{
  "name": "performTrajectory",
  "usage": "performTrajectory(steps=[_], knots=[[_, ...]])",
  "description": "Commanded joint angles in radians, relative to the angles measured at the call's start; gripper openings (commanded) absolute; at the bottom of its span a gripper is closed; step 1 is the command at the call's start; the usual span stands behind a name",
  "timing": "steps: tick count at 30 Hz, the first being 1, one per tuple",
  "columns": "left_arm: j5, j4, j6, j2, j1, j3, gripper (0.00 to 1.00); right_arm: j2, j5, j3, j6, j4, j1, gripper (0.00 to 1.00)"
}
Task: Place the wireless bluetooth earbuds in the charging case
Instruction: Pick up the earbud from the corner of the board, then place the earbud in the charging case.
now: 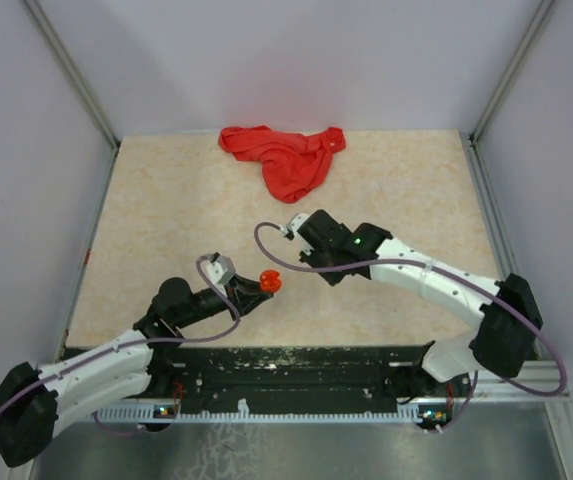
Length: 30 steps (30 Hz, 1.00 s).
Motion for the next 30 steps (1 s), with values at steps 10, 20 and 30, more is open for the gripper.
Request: performTrajectory(steps=[10, 20, 30], knots=[[0.32, 0.226, -0.01, 0.186, 0.03, 0.107, 0.01, -0.164, 0.142, 0.212, -0.419, -0.118, 0.208, 0.07], [0.483, 0.379, -0.083, 0.299, 0.072, 0.143, 0.01, -0.19, 0.272, 0.215, -0.596, -0.12, 0.377, 0.06], [0.562, 0.433, -0.13, 0.371, 0.093, 0.185, 0.01, -0.227, 0.373, 0.172, -0.791, -0.054, 0.526, 0.03]])
